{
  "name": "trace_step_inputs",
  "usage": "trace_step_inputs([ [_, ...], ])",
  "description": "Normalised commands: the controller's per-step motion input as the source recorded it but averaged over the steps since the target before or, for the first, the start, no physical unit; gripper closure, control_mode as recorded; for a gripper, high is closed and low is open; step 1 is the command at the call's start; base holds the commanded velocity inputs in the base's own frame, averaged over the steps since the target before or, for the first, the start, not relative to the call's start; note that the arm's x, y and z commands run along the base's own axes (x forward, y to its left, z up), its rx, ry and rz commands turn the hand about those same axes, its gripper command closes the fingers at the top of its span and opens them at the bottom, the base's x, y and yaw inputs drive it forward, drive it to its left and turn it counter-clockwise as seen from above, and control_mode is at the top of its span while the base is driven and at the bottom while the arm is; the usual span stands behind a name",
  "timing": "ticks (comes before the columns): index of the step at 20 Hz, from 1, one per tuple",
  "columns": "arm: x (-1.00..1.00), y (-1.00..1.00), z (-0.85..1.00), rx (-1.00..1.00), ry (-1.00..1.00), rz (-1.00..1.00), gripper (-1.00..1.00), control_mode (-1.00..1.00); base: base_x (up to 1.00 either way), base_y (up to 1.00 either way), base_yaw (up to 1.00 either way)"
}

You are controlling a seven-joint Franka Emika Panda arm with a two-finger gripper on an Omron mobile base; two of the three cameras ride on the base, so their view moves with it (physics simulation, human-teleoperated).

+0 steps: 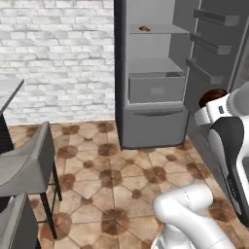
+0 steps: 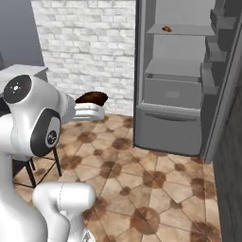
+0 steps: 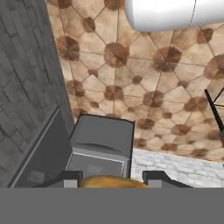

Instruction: Gather the squashs from the fridge and place them on a tray on the dining counter. Then gather the chicken drumstick and steak from the fridge and place them on the other tray.

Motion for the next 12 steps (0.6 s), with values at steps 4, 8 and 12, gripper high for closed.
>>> trace_step_inputs([
  [4,0.00,0.00,0.00,0.00,0.00,0.00,1.00,1.00,-0.92,0.00,0.41],
  [8,0.00,0.00,0.00,0.00,0.00,0.00,1.00,1.00,-0.86,0.00,0.43],
  [12,0.00,0.00,0.00,0.00,0.00,0.00,1.00,1.00,-0.74,0.08,0.45],
])
